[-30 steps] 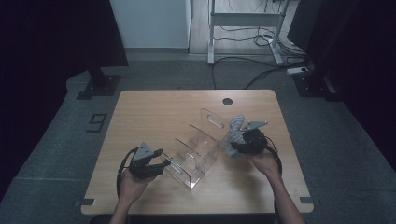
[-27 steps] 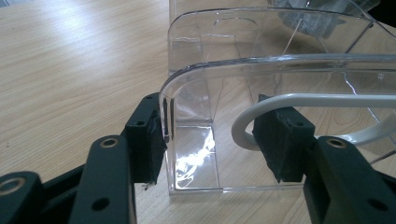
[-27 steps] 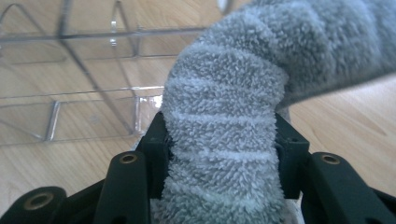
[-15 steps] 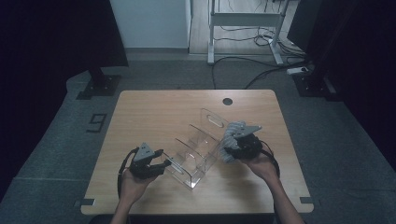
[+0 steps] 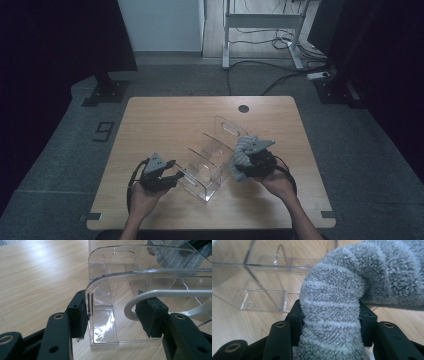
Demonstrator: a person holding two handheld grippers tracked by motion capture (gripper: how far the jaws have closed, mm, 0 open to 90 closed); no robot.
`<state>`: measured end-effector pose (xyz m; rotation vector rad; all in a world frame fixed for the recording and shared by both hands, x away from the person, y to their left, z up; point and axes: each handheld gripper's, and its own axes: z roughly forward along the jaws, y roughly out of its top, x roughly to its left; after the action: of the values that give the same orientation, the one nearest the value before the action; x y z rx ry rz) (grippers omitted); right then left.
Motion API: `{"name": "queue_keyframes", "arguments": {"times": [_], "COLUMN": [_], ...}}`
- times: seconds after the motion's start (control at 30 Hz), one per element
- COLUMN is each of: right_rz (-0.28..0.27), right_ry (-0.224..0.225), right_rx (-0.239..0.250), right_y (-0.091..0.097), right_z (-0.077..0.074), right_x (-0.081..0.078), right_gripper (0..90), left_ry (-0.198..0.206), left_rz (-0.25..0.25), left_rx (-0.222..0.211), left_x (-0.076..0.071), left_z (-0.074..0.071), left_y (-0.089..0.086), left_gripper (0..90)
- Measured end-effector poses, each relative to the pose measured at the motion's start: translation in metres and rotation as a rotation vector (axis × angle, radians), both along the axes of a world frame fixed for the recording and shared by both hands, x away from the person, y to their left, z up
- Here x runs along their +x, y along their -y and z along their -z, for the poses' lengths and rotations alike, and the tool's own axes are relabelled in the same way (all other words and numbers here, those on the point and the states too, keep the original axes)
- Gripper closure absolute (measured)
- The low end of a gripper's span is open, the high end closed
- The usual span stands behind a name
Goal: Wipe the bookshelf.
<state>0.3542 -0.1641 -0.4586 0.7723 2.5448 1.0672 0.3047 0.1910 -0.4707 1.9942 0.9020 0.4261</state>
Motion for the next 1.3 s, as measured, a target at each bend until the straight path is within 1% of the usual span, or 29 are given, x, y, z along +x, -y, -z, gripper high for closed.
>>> {"name": "queue_keyframes", "arguments": {"times": [0.23, 0.47, 0.67, 0.97, 1.3], "right_rz": [-0.036, -0.059, -0.087, -0.14, -0.204], "right_ry": [-0.008, -0.011, -0.021, -0.04, -0.039], "right_rx": [0.012, 0.02, 0.037, 0.062, 0.062], "right_y": [-0.007, -0.013, -0.018, -0.03, -0.045], "right_z": [-0.001, -0.002, -0.002, -0.004, -0.006], "right_x": [-0.009, -0.017, -0.026, -0.044, -0.066], "right_gripper": [51.0, 51.0, 51.0, 51.0, 50.9], "left_ry": [-0.001, 0.002, 0.005, 0.009, 0.01], "left_rz": [-0.011, -0.019, -0.025, -0.043, -0.057], "left_rx": [0.001, 0.001, 0.001, 0.007, 0.008], "left_x": [-0.001, -0.001, -0.002, -0.003, -0.004], "left_z": [0.0, 0.0, 0.0, 0.001, 0.001], "left_y": [0.002, 0.005, 0.006, 0.01, 0.012], "left_gripper": [45.0, 45.0, 45.0, 45.1, 45.2]}}
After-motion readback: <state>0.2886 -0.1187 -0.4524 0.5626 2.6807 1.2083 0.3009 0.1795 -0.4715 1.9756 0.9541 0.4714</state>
